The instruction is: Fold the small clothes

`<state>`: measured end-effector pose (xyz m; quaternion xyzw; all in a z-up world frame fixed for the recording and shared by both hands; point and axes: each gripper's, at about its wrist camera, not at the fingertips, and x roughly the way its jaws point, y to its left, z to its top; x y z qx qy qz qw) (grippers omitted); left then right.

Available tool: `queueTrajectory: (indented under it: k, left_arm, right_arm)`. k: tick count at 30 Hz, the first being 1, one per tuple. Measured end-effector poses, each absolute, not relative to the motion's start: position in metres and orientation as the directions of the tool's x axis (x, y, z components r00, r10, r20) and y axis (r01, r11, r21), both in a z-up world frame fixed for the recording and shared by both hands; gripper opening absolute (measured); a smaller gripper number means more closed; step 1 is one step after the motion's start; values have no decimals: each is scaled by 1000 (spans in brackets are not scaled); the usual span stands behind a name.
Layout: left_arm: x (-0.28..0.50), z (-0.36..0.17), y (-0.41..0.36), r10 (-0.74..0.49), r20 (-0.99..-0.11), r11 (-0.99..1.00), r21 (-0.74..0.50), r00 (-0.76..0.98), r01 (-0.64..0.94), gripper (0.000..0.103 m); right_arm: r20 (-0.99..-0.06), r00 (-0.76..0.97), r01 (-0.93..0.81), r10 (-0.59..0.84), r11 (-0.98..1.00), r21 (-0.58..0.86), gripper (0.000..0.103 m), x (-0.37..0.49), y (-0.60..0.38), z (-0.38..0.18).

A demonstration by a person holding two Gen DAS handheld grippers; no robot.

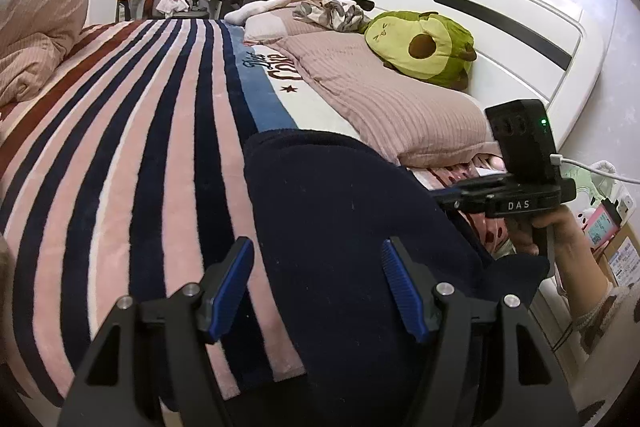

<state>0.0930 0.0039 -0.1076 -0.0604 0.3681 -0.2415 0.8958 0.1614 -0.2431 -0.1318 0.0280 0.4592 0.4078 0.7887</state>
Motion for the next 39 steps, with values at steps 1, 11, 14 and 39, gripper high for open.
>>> queueTrajectory:
  k: [1,11,14,39]
  left_arm:
    - [93,-108,4,-477,-631,876,-286,612,388,62]
    - [100,-117,3,-480,-645,874,-294,594,388,62]
    - [100,-118,2,-486,-642,871,-300,594,388,62]
    - [103,-121,3,-564,-632,824,-385,531,416,66]
  right_arm:
    - [-686,223,-613,692,647,453,21,164,-242,-135]
    - [-606,75,-602,792,521,606,46,173,-235,-146]
    - [-639,129,-647,758,553,525,8,168,-229,-141]
    - [-758,490,-441,431,872,210,14,178,-297,-117]
